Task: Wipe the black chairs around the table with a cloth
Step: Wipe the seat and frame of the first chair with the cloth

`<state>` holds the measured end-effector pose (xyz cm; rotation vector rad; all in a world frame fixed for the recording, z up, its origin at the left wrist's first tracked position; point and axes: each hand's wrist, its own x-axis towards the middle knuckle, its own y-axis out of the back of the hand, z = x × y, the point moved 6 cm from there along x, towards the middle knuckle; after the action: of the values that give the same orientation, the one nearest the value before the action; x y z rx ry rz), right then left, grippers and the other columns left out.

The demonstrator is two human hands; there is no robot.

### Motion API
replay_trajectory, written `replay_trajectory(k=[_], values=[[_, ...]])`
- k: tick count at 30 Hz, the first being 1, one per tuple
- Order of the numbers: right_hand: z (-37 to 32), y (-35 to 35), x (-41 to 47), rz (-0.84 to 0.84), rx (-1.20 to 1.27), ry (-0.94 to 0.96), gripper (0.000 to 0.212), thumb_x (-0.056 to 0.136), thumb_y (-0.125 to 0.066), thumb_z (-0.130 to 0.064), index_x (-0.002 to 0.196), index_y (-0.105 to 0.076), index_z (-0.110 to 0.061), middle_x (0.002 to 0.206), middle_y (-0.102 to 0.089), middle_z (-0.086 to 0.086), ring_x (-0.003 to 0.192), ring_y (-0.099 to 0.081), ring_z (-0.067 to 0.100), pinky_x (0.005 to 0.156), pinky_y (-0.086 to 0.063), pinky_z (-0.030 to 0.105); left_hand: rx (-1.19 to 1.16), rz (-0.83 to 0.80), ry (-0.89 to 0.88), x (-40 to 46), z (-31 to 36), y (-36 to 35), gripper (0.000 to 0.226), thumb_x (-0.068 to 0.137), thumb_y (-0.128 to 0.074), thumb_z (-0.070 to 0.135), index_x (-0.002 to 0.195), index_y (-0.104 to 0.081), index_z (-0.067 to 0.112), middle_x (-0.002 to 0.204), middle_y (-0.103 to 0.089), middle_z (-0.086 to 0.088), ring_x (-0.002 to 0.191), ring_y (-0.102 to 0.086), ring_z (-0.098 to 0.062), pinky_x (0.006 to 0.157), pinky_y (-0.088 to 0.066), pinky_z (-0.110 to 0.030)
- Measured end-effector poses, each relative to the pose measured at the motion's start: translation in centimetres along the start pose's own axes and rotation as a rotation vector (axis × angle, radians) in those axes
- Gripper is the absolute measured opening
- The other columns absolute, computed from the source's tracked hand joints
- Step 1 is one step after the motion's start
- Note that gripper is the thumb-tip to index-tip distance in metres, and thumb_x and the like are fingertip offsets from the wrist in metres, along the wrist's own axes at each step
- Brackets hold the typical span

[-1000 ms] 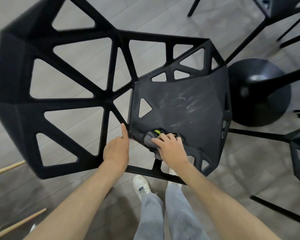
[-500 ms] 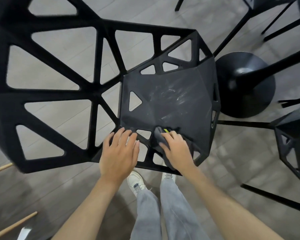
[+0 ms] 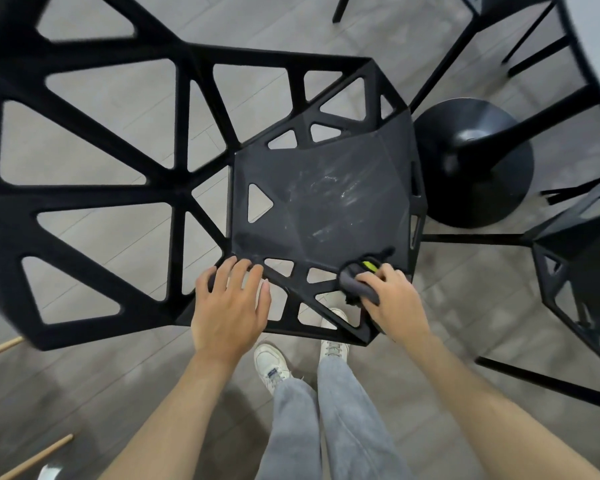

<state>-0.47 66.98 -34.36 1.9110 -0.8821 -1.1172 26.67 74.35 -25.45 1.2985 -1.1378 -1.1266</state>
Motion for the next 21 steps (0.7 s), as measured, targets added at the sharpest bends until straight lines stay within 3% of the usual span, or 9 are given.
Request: replay_trajectory(k=[3,7,10,13,18,21], values=[[0.6,-0.6,-2.7,0.028,0.16,-0.228,0.029,0.091,-0.071,-0.029,0.119,-0.064,-0.029,0.103,-0.052,0.0,0.092,-0.055,0.027,0.073,-0.053,0.041,0.008,0.011,-0.013,0.0,0.0,-0.1,0.034,0.106,-0.045,0.034,0.12,-0.069,0.014,0.126,-0.068,-0.007,0.125,-0.06,-0.031,0.102,-0.043,-0.05],[-2.5,-2.4,-5.6,0.062,0.141,-0.276,0.027,0.092,-0.072,-0.031,0.116,-0.064,-0.024,0.104,-0.056,0.0,0.091,-0.056,0.026,0.07,-0.054,0.04,0.017,0.001,-0.017,0.0,0.1,-0.3,0.035,0.106,-0.044,0.034,0.12,-0.069,0.014,0.126,-0.068,-0.007,0.125,-0.059,-0.031,0.102,-0.041,-0.049],[-3.2,-2.1,-3.0,0.147,0.125,-0.295,0.024,0.094,-0.069,-0.033,0.109,-0.061,-0.016,0.103,-0.058,0.003,0.089,-0.056,0.028,0.071,-0.053,0.041,0.023,-0.007,-0.026,-0.1,0.2,-0.4,0.035,0.106,-0.042,0.034,0.12,-0.069,0.015,0.126,-0.067,-0.007,0.126,-0.058,-0.031,0.102,-0.04,-0.05],[-5.6,-2.6,1.9,0.18,0.145,-0.202,0.024,0.098,-0.064,-0.032,0.11,-0.059,-0.012,0.108,-0.058,0.008,0.092,-0.055,0.03,0.076,-0.053,0.044,0.032,0.001,-0.029,-0.1,0.3,-0.4,0.034,0.107,-0.042,0.033,0.119,-0.068,0.015,0.126,-0.067,-0.006,0.126,-0.059,-0.03,0.102,-0.041,-0.049],[-13.5,-5.5,7.3,-0.001,0.062,0.114,0.031,0.103,-0.056,-0.033,0.129,-0.053,-0.016,0.125,-0.055,0.01,0.108,-0.055,0.033,0.082,-0.051,0.045,0.042,-0.023,-0.035,-0.1,0.3,-0.4,0.036,0.106,-0.041,0.034,0.121,-0.068,0.015,0.128,-0.067,-0.007,0.127,-0.058,-0.03,0.101,-0.04,-0.049],[-11.8,-5.0,7.0,-0.009,-0.015,0.165,0.033,0.103,-0.053,-0.033,0.133,-0.052,-0.02,0.123,-0.055,0.008,0.108,-0.055,0.031,0.078,-0.052,0.044,0.045,-0.028,-0.02,-0.1,0.1,-0.4,0.036,0.106,-0.042,0.035,0.122,-0.068,0.015,0.129,-0.066,-0.008,0.126,-0.058,-0.031,0.102,-0.04,-0.049]])
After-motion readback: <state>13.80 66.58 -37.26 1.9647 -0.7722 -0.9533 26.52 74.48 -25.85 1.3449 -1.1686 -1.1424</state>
